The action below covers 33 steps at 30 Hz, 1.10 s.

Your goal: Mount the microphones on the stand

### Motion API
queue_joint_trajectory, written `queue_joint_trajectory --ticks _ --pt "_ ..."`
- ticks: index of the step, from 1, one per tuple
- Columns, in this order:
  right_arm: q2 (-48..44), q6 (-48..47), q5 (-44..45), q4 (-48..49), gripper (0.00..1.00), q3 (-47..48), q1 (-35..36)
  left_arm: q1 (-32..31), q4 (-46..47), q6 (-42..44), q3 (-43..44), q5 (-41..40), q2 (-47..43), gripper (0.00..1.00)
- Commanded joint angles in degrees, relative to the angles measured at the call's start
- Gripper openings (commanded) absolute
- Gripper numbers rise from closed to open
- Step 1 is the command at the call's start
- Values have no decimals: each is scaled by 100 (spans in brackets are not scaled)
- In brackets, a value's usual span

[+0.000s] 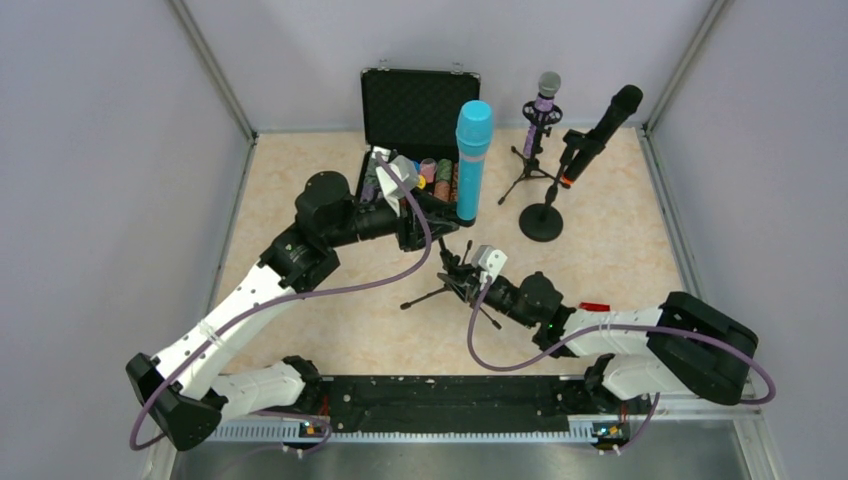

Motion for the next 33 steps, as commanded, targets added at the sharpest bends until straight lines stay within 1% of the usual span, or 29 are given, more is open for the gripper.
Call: queue_joint_trajectory --ticks 1,5,7,9,11,15,21,23,26,33 --pt "199 6 -76 -372 0 -137 77 5 1376 -215 450 82 -313 0" --pt "266 -1 53 -512 0 12 75 5 1350 -304 395 -330 -242 0" --pt "267 -35 217 -760 0 146 82 1 1269 -342 401 -811 -229 0" --pt "257 -113 472 -919 0 220 79 0 1225 -454 430 -1467 -234 0" --pt "264 -176 663 -834 0 216 78 0 1222 -689 444 -2258 -234 0" --pt "270 -275 908 -768 0 268 82 -1 1217 -1087 470 -3595 -207 0" --pt "359 -324 1066 -714 0 340 81 -8 841 -1604 808 -4607 -14 0" --pt "387 -324 1116 -672 0 349 84 -11 629 -1704 994 -4728 127 0" --pt "410 -316 1181 -619 0 362 82 -14 512 -1660 1129 -4632 260 0" --pt "469 -268 1110 -570 0 456 86 -10 687 -1278 984 -3889 272 0"
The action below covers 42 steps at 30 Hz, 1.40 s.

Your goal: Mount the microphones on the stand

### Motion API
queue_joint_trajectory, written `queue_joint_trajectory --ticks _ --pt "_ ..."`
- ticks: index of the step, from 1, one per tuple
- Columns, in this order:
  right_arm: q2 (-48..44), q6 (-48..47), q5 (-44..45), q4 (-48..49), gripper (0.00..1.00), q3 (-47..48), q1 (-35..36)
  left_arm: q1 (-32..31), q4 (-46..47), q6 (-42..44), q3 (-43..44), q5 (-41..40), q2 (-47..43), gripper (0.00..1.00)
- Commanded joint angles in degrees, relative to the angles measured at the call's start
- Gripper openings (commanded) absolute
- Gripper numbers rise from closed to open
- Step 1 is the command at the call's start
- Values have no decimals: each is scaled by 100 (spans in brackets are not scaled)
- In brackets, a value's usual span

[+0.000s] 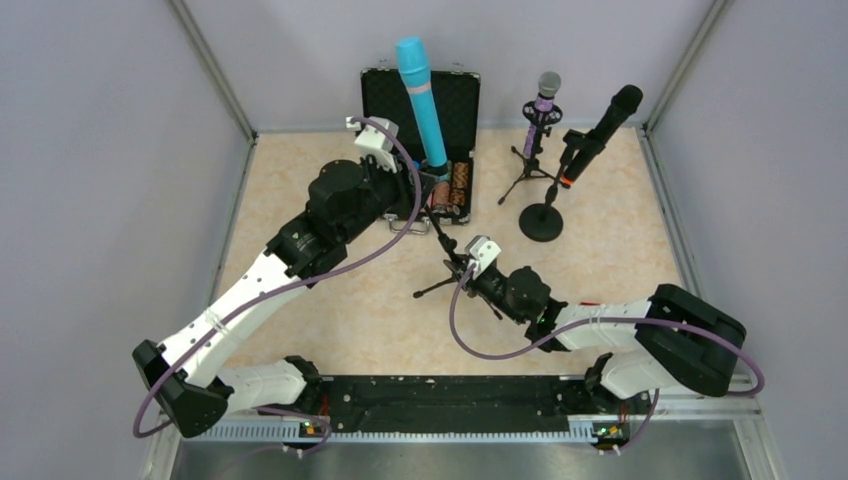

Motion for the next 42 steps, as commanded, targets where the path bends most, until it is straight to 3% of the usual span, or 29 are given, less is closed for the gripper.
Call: queue_joint_trajectory --ticks 1,3,5,12,16,25,29,42 --pt "73 18 -109 -163 0 118 86 94 1305 483 405 2 -131 0" --pt "29 100 -142 -203 1 164 84 91 1242 559 452 170 -84 0" --pt "-63 162 -174 -271 11 225 83 90 1210 643 488 352 -23 0" --pt "-587 276 -304 -280 70 265 84 95 1128 867 554 819 142 0" --pt "-925 362 -396 -80 87 150 83 100 1111 925 547 884 191 0" --pt "-1331 556 -812 -130 96 36 58 100 1058 1303 540 962 247 0" --pt "-1381 1019 -1275 -105 96 13 -123 96 1052 1490 522 872 216 0" --pt "-1667 1652 -1442 -53 96 -377 -548 116 465 2176 470 265 -44 0"
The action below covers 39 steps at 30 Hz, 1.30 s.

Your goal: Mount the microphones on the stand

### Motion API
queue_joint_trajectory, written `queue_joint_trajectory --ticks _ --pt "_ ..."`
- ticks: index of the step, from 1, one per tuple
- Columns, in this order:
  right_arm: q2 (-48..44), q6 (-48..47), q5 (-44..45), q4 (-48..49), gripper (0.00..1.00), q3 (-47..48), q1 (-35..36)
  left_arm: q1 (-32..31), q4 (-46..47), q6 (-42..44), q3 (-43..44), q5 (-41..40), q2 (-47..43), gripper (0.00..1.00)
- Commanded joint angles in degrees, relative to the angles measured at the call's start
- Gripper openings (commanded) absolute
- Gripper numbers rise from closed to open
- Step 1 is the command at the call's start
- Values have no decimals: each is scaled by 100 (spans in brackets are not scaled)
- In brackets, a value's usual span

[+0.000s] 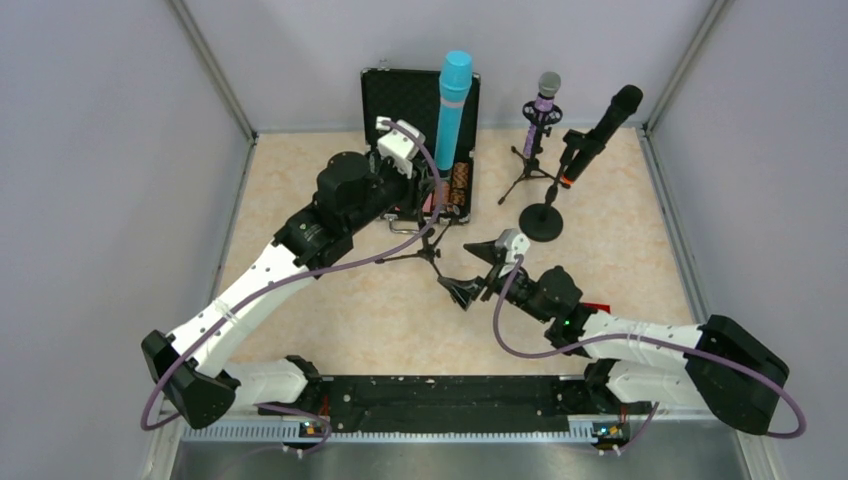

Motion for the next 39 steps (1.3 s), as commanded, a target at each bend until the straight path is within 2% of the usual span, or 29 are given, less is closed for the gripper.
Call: queue_joint_trajectory --ticks 1,14,22,31,39 --pt "-330 330 -88 301 96 -152 -188 34 404 244 275 -450 -415 0" --pt "-676 356 70 -44 96 -323 -288 195 127 515 -345 -1466 -1033 0" --pt "-811 403 279 -132 95 -367 -293 527 -1 274 -706 -2162 -1349 0" --pt "-924 412 353 -226 95 -431 -304 1192 265 -277 -1327 -1854 -1726 0" --pt "-939 433 384 -254 94 -456 -303 1215 512 -250 -1541 -1678 -1652 0"
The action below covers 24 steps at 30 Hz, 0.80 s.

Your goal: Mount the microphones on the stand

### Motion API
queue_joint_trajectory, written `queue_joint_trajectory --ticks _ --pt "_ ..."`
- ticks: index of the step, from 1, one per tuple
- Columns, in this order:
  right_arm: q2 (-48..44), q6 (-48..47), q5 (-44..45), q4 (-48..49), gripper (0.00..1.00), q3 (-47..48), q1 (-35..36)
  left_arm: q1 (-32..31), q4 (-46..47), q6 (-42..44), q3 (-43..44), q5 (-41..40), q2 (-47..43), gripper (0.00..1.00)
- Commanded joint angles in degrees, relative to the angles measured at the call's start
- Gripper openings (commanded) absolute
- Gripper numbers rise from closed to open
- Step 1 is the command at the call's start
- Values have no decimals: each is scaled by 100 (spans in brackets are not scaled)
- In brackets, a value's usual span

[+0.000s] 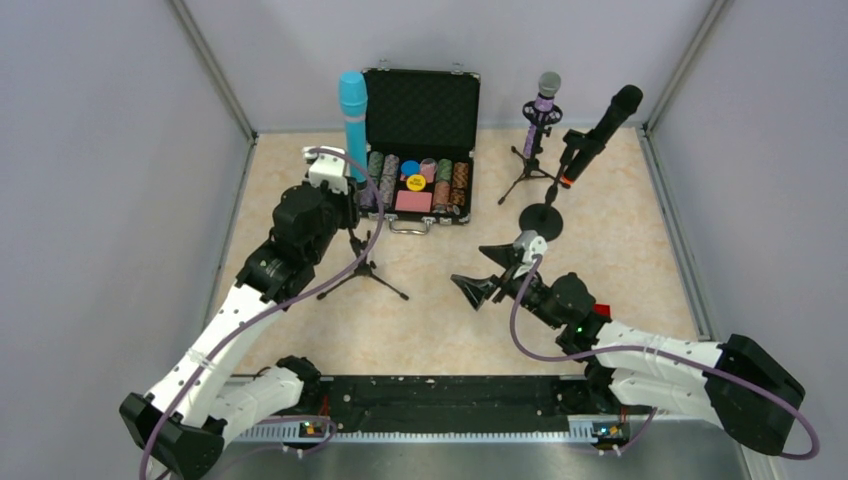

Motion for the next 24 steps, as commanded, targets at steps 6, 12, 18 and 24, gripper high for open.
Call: queue_joint_trajectory --ticks 6,12,18,24 --pt "-206 59 280 52 94 -35 -70 11 1112 59 -77 249 -122 0" --pt "-267 47 343 31 94 -90 -70 8 1182 310 -215 323 -205 0" --pt "-287 43 363 24 94 -97 -67 11 1150 316 -262 467 -205 0" --pt "-294 52 391 27 94 -115 -64 8 1020 309 -189 393 -179 58"
